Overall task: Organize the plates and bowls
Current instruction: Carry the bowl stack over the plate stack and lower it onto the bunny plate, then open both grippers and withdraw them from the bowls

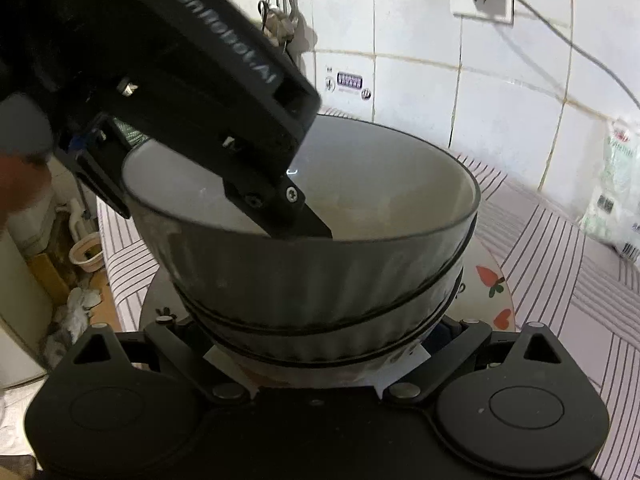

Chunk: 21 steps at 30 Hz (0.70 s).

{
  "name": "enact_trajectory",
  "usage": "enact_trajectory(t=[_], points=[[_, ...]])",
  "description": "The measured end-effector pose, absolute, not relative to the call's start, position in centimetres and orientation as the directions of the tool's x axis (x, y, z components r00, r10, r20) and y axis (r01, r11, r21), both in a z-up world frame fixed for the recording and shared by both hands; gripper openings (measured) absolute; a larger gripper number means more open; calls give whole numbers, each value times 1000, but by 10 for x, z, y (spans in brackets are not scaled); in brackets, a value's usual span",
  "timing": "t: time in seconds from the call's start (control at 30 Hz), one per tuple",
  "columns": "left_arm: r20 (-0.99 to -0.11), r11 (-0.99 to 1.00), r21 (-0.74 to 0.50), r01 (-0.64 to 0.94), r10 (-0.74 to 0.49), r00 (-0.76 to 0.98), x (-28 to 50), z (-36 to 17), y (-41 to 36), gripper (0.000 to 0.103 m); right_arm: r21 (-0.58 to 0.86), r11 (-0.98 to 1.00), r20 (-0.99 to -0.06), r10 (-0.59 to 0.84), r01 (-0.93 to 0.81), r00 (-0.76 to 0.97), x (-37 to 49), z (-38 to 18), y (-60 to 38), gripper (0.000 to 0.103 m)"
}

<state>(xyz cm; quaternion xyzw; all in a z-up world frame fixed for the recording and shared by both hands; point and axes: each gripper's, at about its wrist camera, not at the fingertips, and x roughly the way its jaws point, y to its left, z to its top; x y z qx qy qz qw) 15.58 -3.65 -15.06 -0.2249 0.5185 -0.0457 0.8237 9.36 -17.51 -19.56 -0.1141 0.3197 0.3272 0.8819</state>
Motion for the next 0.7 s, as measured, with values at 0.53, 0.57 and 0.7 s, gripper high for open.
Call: enact_trajectory(t=[0.53, 0.57, 0.7], points=[[-822, 977, -198, -82, -119, 558, 138, -92, -36, 68, 99, 864, -676, 423, -495, 603, 66, -167, -195, 100], [-813, 978, -196, -74, -120, 569, 135, -83, -32, 70, 120, 874, -669, 422, -471, 612, 62, -163, -199, 100], [-797, 989, -147, -34, -98, 596, 118, -53, -21, 72, 174, 908, -646, 398, -382, 651, 50, -149, -212, 100]])
